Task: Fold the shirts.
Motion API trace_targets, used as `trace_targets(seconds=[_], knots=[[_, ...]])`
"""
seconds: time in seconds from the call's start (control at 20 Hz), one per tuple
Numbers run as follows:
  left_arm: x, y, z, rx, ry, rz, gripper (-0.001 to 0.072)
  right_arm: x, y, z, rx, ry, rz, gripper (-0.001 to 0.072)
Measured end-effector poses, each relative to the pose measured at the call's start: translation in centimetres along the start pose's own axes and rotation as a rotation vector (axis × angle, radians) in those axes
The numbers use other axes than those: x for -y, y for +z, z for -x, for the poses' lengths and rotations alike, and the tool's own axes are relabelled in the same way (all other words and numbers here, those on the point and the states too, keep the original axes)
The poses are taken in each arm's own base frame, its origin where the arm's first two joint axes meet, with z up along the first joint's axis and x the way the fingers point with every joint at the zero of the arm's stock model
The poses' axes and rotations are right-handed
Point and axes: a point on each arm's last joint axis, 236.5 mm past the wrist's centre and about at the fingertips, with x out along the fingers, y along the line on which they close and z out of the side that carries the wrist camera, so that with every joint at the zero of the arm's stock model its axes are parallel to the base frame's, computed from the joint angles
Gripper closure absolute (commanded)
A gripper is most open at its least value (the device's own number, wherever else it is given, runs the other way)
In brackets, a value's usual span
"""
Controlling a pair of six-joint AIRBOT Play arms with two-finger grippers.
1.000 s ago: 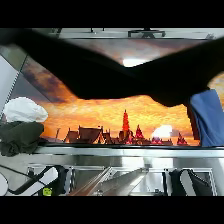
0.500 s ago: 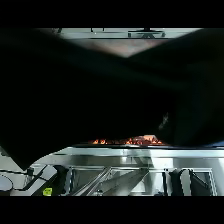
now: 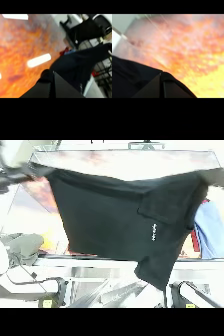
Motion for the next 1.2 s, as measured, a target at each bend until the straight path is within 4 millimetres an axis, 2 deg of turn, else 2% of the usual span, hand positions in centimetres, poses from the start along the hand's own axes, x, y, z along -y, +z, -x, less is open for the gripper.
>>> trace_targets(seconds=[0.15, 0.3, 0.4, 0.55, 0.7, 0.8, 0.95, 1.1, 1.2], knots=[[-8.1, -4.8, -4.8, -0.154, 0.062, 0.107, 0.0690, 6.9, -5.0, -6.4, -0.129, -0.045, -0.117, 0.0687], [-14.2, -7.8, -7.6, -0.240, 0.102, 0.178, 0.0695, 12.6, -9.2, -11.3, -0.201, -0.102, -0.210, 0.0688], [-17.4, -8.2, -8.9, -0.254, 0.127, 0.205, 0.0696, 15.6, -11.2, -13.7, -0.234, -0.125, -0.250, 0.0688], [-20.5, -7.1, -10.1, -0.237, 0.159, 0.215, 0.0696, 18.4, -11.7, -16.0, -0.246, -0.142, -0.284, 0.0688], [-21.4, -5.1, -10.4, -0.218, 0.176, 0.205, 0.0696, 19.1, -10.5, -16.4, -0.270, -0.139, -0.283, 0.0688], [-21.4, -4.6, -10.2, -0.233, 0.196, 0.196, 0.0697, 19.0, -10.5, -15.6, -0.332, -0.155, -0.271, 0.0689], [-21.7, -5.6, -9.2, -0.291, 0.262, 0.212, 0.0697, 19.2, -11.7, -13.4, -0.458, -0.234, -0.229, 0.0689], [-22.1, -7.7, -8.2, -0.373, 0.358, 0.223, 0.0698, 19.6, -13.6, -11.4, -0.589, -0.322, -0.191, 0.0688], [-22.4, -9.2, -7.8, -0.437, 0.426, 0.218, 0.0698, 19.7, -14.9, -10.8, -0.650, -0.356, -0.177, 0.0688]])
